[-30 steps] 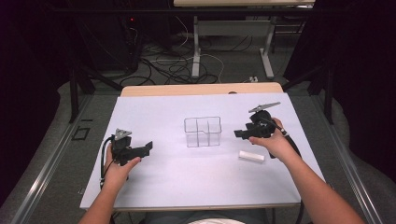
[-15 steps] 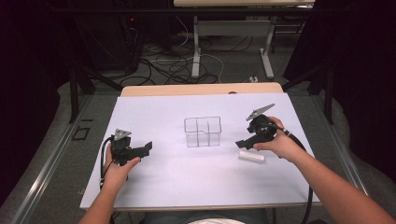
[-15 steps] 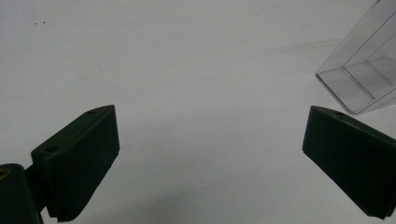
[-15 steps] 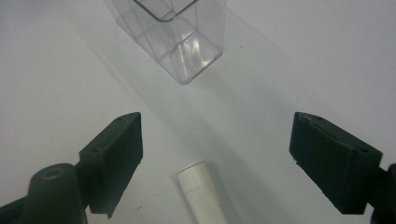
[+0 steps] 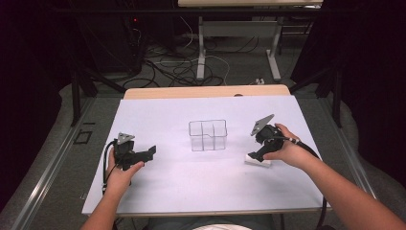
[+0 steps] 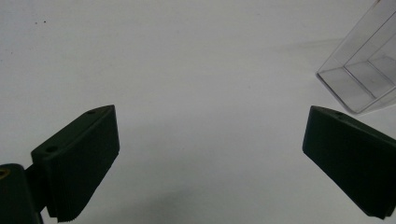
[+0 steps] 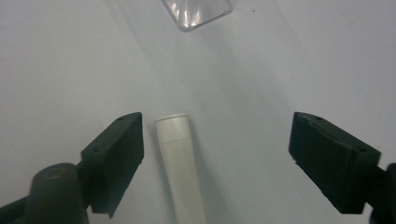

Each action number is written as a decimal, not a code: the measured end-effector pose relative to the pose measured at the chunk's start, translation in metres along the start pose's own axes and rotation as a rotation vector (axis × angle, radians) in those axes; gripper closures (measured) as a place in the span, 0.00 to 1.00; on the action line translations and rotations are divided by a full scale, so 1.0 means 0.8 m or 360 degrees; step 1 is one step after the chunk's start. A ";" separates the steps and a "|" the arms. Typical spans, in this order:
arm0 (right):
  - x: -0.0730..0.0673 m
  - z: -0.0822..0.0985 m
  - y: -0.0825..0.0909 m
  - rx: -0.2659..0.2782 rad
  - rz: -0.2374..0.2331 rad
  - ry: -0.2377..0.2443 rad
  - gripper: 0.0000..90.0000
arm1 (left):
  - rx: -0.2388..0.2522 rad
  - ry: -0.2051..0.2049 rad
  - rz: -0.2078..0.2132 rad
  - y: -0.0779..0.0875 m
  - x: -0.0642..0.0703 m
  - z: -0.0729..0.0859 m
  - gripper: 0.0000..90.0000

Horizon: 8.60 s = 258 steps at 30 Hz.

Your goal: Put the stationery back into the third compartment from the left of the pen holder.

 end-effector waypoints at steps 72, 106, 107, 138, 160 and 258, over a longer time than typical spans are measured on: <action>-0.024 0.033 -0.043 -0.0400 -0.0106 0.0291 0.77 | -0.0020 -0.0016 -0.0003 0.001 0.001 0.003 0.04; -0.010 -0.014 -0.021 0.0046 -0.0029 -0.0157 0.77 | -0.0016 -0.0003 -0.0003 0.000 0.000 0.003 0.04; -0.009 -0.016 -0.021 0.0075 -0.0014 -0.0175 0.77 | -0.0016 -0.0003 -0.0004 0.000 0.000 0.003 0.04; 0.014 -0.070 0.007 0.0818 0.0131 -0.0655 0.77 | -0.0009 -0.0003 -0.0005 -0.001 0.000 0.003 0.04; -0.005 -0.106 -0.007 0.1127 0.0162 -0.0717 0.77 | -0.0008 -0.0005 -0.0004 0.000 -0.001 0.002 0.04; -0.014 -0.075 -0.031 0.0908 0.0163 -0.0718 0.25 | -0.0015 0.0000 -0.0019 0.001 -0.003 0.005 0.04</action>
Point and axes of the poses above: each handheld gripper's, and its own axes: y roughly backward along the jaws, z roughly out of its underside, x roughly to its right, the point moved 5 cm from there along -y, roughly forward along the jaws, and after that the axes turned 5 degrees about z, right-handed, at the moved point
